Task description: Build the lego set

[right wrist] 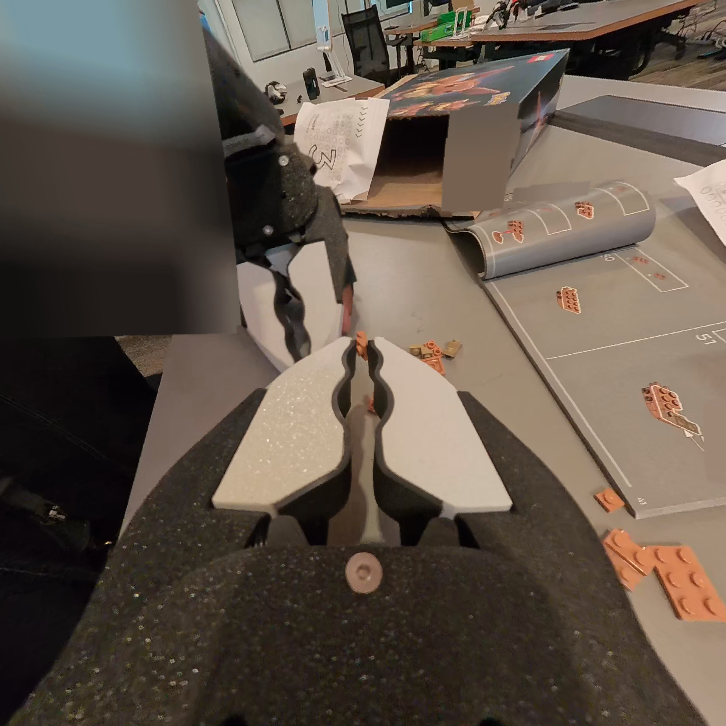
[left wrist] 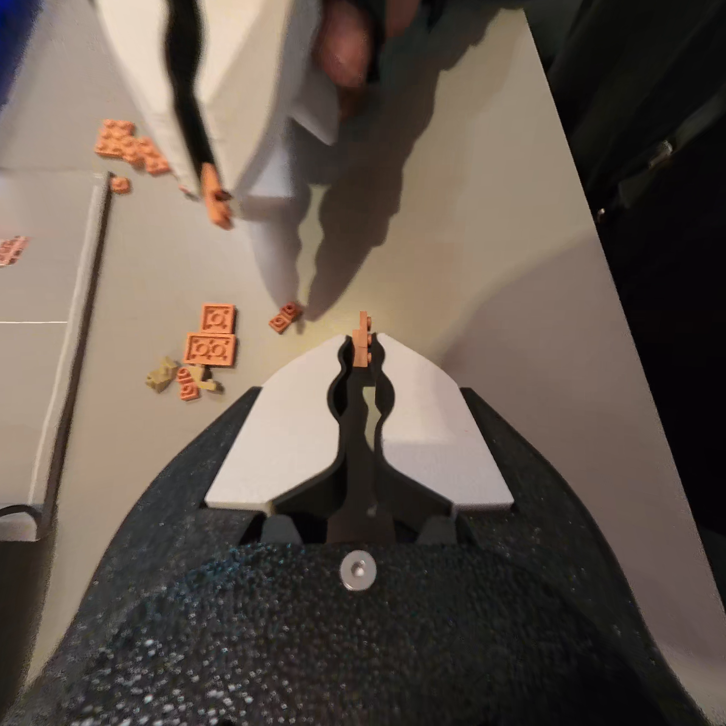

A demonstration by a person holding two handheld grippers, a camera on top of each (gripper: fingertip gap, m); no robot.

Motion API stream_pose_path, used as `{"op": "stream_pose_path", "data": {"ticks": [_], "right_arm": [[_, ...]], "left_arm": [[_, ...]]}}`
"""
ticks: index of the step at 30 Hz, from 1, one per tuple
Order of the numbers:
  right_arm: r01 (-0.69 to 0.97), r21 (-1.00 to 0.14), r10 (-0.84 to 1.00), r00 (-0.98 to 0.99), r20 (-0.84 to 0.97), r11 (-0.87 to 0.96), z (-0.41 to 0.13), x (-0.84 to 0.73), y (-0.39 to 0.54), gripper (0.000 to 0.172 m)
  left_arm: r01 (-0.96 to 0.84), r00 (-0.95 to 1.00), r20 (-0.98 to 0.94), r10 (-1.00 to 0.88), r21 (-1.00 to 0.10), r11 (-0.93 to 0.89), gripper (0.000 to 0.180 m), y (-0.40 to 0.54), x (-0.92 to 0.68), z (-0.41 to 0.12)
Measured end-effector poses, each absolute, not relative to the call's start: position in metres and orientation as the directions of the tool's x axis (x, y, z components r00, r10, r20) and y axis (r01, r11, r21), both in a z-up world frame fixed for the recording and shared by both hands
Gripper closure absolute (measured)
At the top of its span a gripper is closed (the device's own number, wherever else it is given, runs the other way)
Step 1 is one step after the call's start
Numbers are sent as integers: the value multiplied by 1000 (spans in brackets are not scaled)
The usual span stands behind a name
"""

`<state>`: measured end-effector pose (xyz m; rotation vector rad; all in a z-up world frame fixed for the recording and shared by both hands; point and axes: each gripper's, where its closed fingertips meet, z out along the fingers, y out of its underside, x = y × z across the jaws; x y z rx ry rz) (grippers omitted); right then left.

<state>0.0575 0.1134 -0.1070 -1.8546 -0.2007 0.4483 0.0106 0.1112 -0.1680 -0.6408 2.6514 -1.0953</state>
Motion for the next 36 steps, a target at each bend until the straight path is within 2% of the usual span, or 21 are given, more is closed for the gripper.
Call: {"op": "stream_pose_path", "data": {"ticks": [11,25,36], "right_arm": [[13,-941,367,922,-120,-339,-114,47,116,166],[90,-938,356,934,-38,-335,-117,43,120,166],[88,-937,405,912,-61,-339,-117,38,116,166]], "left_arm": [[-301,-800,-66,-596,-815,494,172,116,37,-139],[-272,-781,-121,-613,-818,507,173,117,41,-134],[-246,-794,-137,-593,-818,519,172,114,39,-134]]}}
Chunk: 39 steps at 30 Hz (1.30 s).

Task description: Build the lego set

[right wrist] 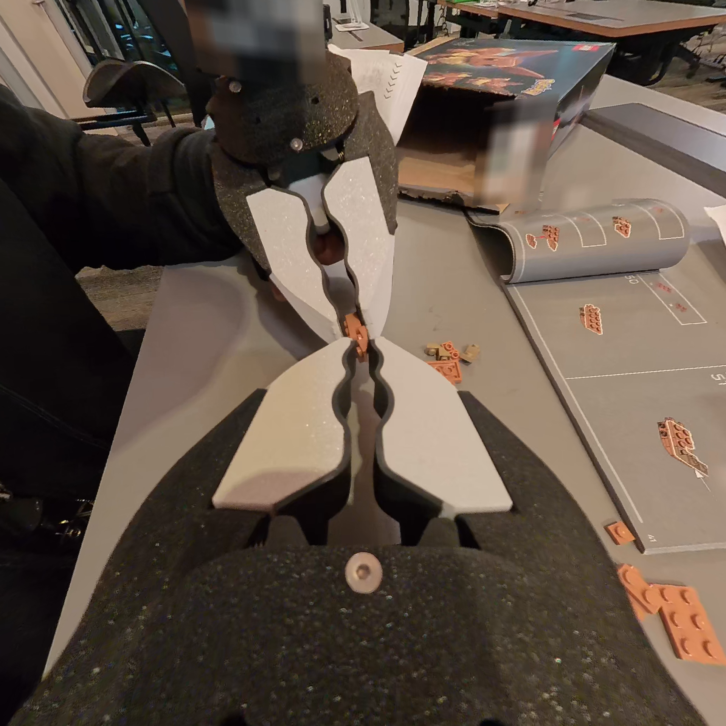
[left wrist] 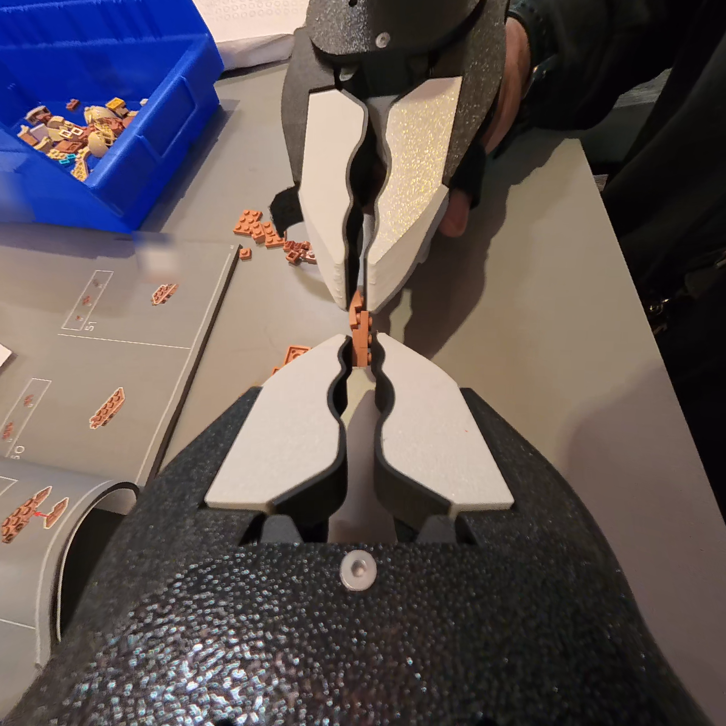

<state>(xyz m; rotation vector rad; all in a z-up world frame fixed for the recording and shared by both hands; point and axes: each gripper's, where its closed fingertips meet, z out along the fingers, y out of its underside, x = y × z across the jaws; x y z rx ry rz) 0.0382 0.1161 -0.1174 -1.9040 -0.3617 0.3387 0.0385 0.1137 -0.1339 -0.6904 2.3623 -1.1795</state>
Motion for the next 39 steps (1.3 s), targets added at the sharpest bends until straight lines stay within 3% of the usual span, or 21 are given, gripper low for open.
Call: {"op": "stream_pose_path", "data": {"ticks": [24,39], "right_arm": [[263,-890,488,871,53,-373,-129,30,108,166],[270,-893,514,856,52,-360,-128,27,104,165]], "left_arm": [[-223,-830,-178,-529,-764,606,172,106,31,-145],[-212,-838,-171,-518,-773,598,172,103,29,-144]]}}
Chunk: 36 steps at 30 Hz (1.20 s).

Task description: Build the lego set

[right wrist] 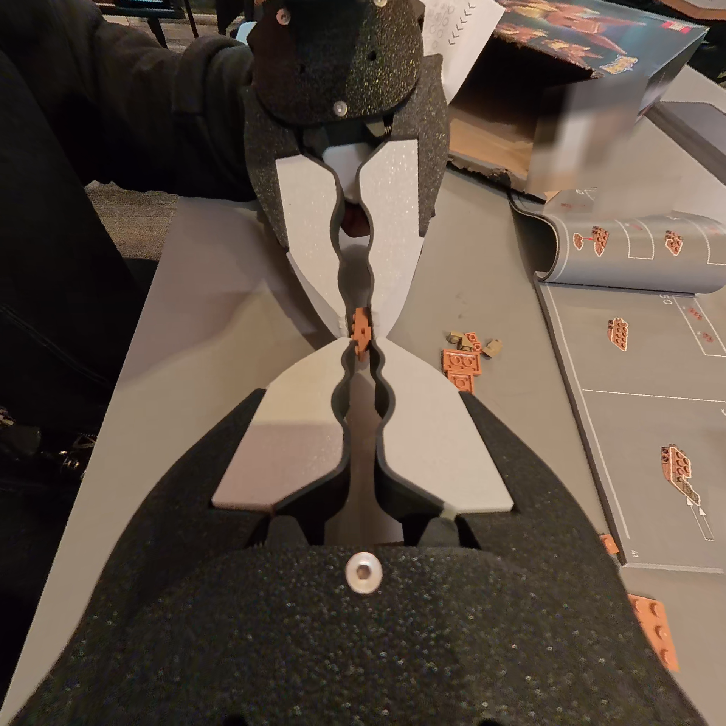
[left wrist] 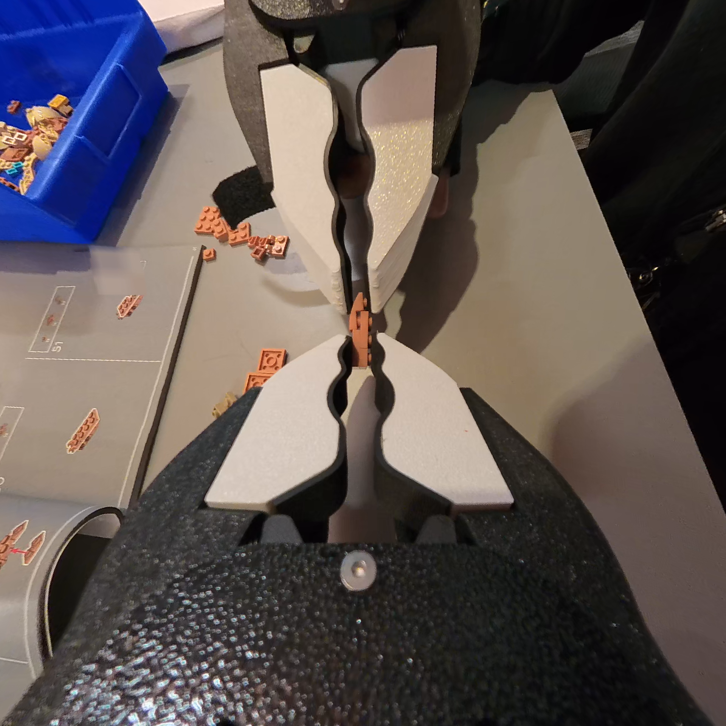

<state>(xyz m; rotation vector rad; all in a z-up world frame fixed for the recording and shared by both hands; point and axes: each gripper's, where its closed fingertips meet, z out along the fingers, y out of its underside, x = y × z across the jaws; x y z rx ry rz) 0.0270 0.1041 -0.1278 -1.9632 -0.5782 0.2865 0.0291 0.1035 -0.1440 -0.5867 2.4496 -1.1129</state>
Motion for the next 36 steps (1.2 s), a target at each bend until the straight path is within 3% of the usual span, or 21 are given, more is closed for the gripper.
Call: {"op": "stream_pose_path", "data": {"ticks": [26,36], "right_arm": [[352,-874,548,827,122,-336,-133,21,102,165],[299,-887,526,847,76,-352,-131,24,103,165]], "left_arm": [[-254,-858,-91,-505,-779,573,173,98,24,-148],[-256,-850,-84,-520,-797,547,173,98,27,-146]]}}
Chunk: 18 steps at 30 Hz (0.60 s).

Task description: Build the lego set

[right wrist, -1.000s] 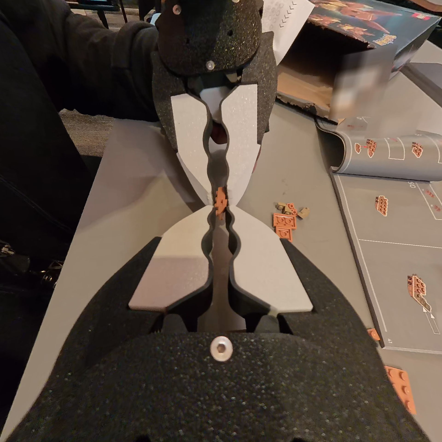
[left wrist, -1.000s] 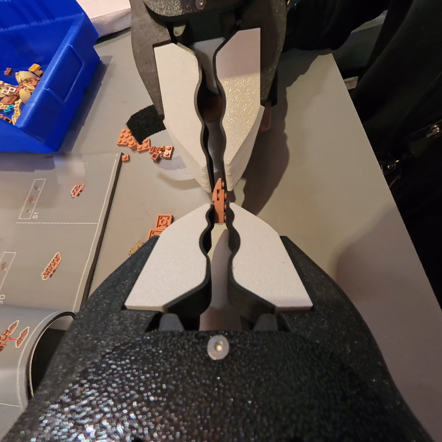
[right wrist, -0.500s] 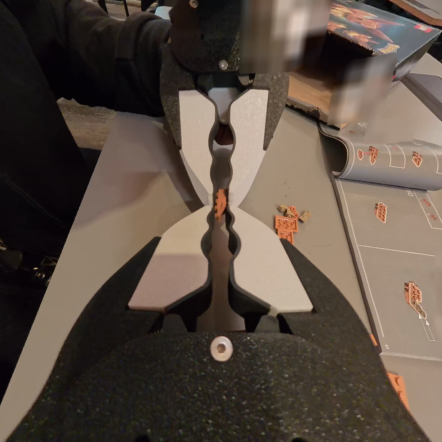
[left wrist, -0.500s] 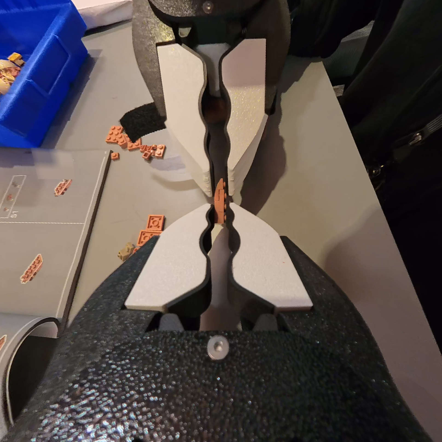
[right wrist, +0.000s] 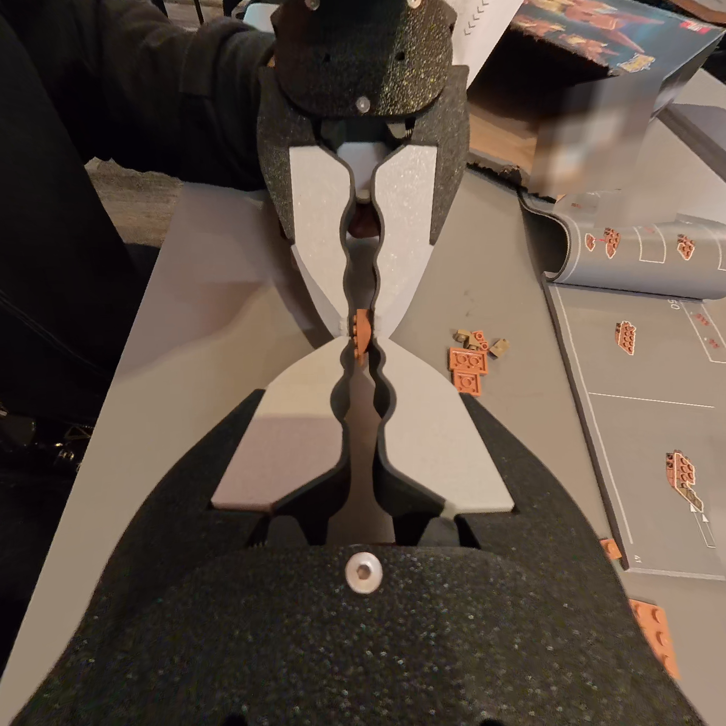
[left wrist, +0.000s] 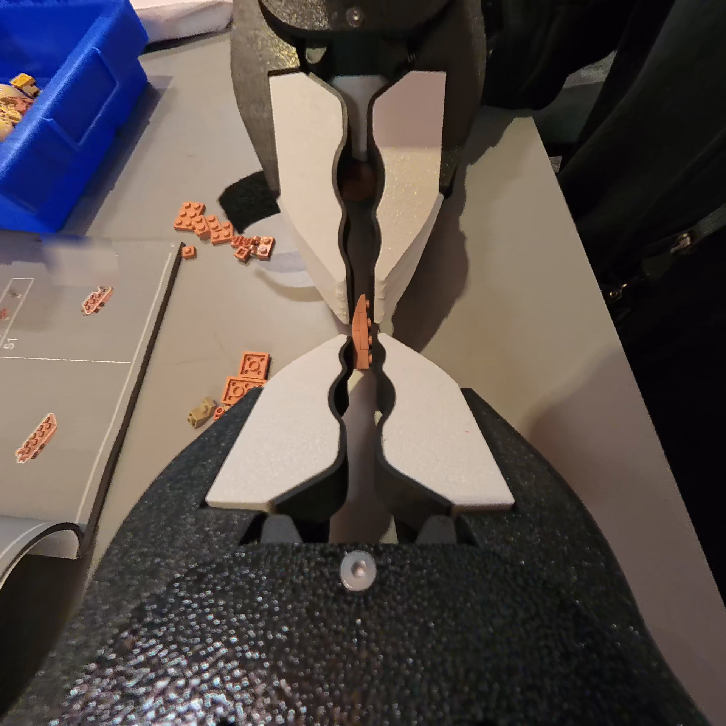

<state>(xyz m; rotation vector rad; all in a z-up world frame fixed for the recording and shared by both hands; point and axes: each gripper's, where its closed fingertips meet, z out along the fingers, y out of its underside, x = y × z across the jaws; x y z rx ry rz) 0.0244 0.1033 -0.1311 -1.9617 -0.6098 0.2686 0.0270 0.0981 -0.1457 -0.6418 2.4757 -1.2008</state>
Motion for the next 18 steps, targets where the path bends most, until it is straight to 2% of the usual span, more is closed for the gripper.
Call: {"op": "stream_pose_path", "data": {"ticks": [8,11,18], "right_arm": [[246,-914,494,868,59,-324,-124,28,107,165],[250,-912,484,873,66,-325,-124,29,108,157],[237,-919,481,875,62,-314,-122,29,108,165]], "left_arm": [[-295,-832,-13,-555,-836,462,173,101,31,-139],[-307,-823,-3,-568,-839,449,173,103,33,-138],[-302,-828,14,-561,-854,423,173,102,31,-133]]}}
